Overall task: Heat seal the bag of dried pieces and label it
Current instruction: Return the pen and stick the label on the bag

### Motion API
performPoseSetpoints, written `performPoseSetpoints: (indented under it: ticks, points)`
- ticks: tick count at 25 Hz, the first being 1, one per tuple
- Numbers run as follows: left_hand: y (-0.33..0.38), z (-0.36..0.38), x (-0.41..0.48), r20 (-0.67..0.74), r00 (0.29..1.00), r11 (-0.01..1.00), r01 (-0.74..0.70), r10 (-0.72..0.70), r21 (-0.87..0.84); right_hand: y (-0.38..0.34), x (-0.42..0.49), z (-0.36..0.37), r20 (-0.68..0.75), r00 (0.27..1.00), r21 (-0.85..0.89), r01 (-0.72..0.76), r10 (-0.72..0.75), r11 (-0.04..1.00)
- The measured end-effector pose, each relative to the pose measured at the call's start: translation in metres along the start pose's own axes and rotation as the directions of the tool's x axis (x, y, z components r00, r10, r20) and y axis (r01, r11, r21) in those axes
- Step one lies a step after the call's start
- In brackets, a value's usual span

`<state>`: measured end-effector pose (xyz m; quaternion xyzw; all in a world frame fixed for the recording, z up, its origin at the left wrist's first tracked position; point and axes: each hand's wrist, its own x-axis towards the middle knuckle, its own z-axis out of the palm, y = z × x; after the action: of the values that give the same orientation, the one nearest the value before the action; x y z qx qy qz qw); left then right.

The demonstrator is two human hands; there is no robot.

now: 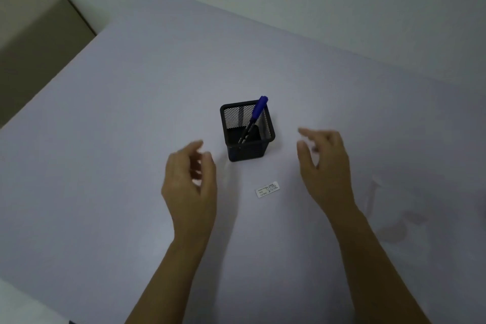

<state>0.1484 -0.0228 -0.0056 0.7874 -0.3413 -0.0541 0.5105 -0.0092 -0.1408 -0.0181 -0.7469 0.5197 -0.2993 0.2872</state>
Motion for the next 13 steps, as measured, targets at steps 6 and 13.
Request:
performPoseSetpoints:
  ticks: [6, 13]
  points:
    - [-0.036, 0.037, -0.047, 0.487, 0.872, 0.952, -0.192, 0.054, 0.237, 0.034, -0.056, 0.017, 0.256, 0.964, -0.175, -0.026, 0.071, 0.984]
    - [-0.04, 0.046, -0.043, 0.533, 0.839, 0.954, -0.238, 0.109, 0.18, 0.021, -0.063, 0.02, 0.254, 0.966, 0.068, -0.07, 0.051, 0.995]
